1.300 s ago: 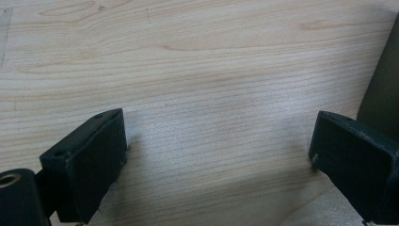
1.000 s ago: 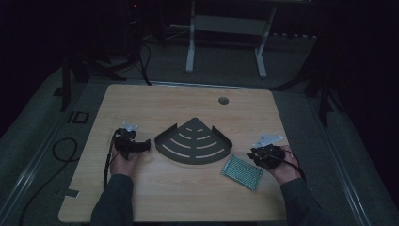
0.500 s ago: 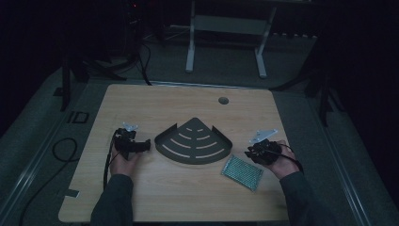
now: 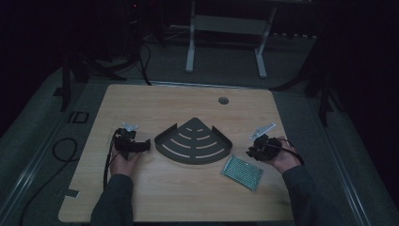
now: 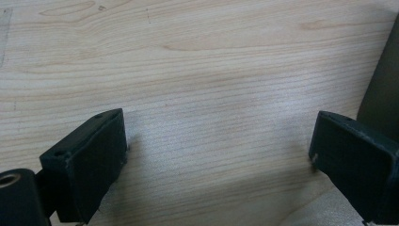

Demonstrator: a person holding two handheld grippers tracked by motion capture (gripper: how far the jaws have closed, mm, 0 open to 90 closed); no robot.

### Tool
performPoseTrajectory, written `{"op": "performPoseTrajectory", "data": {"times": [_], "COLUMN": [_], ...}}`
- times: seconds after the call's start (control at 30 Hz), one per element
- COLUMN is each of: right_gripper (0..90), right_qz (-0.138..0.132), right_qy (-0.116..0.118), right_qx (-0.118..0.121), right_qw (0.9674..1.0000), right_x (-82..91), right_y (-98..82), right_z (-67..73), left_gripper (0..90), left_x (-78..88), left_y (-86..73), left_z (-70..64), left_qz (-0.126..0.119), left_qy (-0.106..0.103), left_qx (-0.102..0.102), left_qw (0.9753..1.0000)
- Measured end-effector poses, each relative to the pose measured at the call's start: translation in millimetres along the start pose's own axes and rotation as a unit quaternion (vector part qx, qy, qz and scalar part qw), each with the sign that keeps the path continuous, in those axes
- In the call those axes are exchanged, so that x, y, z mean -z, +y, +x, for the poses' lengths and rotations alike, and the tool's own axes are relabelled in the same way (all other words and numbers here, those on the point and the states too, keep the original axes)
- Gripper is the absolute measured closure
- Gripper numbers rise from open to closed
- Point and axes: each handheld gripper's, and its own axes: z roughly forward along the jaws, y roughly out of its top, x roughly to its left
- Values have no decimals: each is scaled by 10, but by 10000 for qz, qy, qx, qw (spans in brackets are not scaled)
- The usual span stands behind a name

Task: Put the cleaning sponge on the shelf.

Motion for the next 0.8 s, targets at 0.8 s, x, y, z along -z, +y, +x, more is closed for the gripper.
{"op": "performPoseTrajectory", "data": {"times": [0.8], "right_gripper": [747], "right_qz": [809], "right_qy": [639], "right_qx": [202], "right_qw": [9945], "right_x": [-174], "right_y": [120], "right_z": [-107], "left_gripper": [50], "left_x": [0], "left_y": [0], "left_z": [0], "left_qz": [1], "left_qy": [-1], "left_qx": [-2], "left_qw": [10000]}}
